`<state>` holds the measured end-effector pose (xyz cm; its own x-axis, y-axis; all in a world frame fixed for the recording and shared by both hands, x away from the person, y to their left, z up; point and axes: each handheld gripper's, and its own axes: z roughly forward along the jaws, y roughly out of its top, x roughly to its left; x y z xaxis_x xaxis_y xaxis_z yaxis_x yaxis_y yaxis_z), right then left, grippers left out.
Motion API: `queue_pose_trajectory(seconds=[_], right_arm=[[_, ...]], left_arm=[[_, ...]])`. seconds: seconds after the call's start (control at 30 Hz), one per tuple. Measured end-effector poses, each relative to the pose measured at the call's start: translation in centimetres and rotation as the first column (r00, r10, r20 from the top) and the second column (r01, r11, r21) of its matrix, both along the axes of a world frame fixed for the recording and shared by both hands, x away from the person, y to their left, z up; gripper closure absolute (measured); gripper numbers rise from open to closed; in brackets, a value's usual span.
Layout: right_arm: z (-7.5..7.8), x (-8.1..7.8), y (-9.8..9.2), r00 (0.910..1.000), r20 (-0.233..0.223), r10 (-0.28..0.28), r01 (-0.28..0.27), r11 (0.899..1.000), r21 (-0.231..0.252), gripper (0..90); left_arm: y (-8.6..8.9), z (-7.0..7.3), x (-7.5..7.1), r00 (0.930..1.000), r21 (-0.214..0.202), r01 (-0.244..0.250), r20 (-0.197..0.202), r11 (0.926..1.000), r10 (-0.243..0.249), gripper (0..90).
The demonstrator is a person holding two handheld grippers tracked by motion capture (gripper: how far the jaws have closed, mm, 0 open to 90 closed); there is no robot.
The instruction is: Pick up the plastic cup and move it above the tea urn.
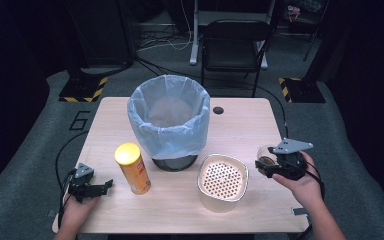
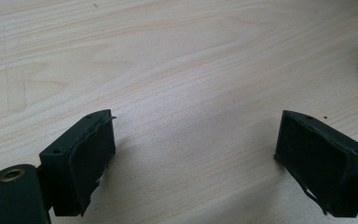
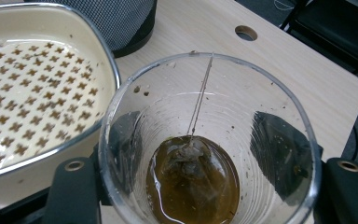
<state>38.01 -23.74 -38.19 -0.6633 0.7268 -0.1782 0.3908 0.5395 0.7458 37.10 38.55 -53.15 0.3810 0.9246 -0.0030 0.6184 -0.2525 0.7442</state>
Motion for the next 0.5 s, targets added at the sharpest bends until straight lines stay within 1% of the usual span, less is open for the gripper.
queue_pose_trajectory(seconds=[0.03,0.07,0.13,0.2,0.33,0.37,0.4,0.43,0.47,0.5], right_arm=[[0.5,0.6,0.4,0.9999,0.003,0.013,-0.013,1.0,-0.026,33.6],[0.7,0.9,0.6,0.9998,0.01,0.02,-0.019,0.999,-0.034,33.7],[1.1,1.3,1.0,0.9995,0.014,0.028,-0.027,0.999,-0.033,33.7],[1.5,1.7,1.2,0.9991,0.009,0.041,-0.041,0.998,-0.039,33.6],[1.7,2.2,1.3,0.9988,0.012,0.048,-0.047,0.998,-0.037,33.7],[1.7,2.4,1.3,0.9988,0.015,0.047,-0.046,0.999,-0.028,33.7],[1.8,2.6,1.3,0.999,0.007,0.043,-0.043,0.999,-0.024,33.7],[1.9,2.8,1.3,0.9986,0.008,0.053,-0.053,0.998,-0.026,33.7],[1.9,2.8,1.3,0.9987,0.007,0.05,-0.05,0.998,-0.024,33.7],[1.9,2.9,1.4,0.9986,0.011,0.051,-0.051,0.998,-0.021,33.7]], left_arm=[[0.1,0.1,0.0,0.9998,0.004,0.008,-0.015,1.0,-0.008,11.7],[0.1,0.1,0.0,0.9999,0.002,0.007,-0.014,1.0,-0.006,11.7],[0.1,0.1,0.0,0.9999,0.003,0.007,-0.014,1.0,-0.007,11.7],[0.1,0.1,0.0,0.9998,0.005,0.009,-0.015,1.0,-0.009,11.7],[0.1,0.1,0.0,0.9998,0.005,0.009,-0.016,0.9999,-0.009,11.7],[0.1,0.1,0.0,0.9999,0.004,0.008,-0.013,1.0,-0.007,11.7],[0.1,0.1,0.0,0.9998,0.004,0.009,-0.016,1.0,-0.008,11.7],[0.0,0.1,0.0,0.9999,0.001,0.005,-0.013,1.0,-0.005,11.7],[0.1,0.1,0.0,0.9998,0.006,0.009,-0.016,0.9999,-0.009,11.7],[0.1,0.1,0.0,0.9999,0.002,0.007,-0.014,1.0,-0.007,11.7]])
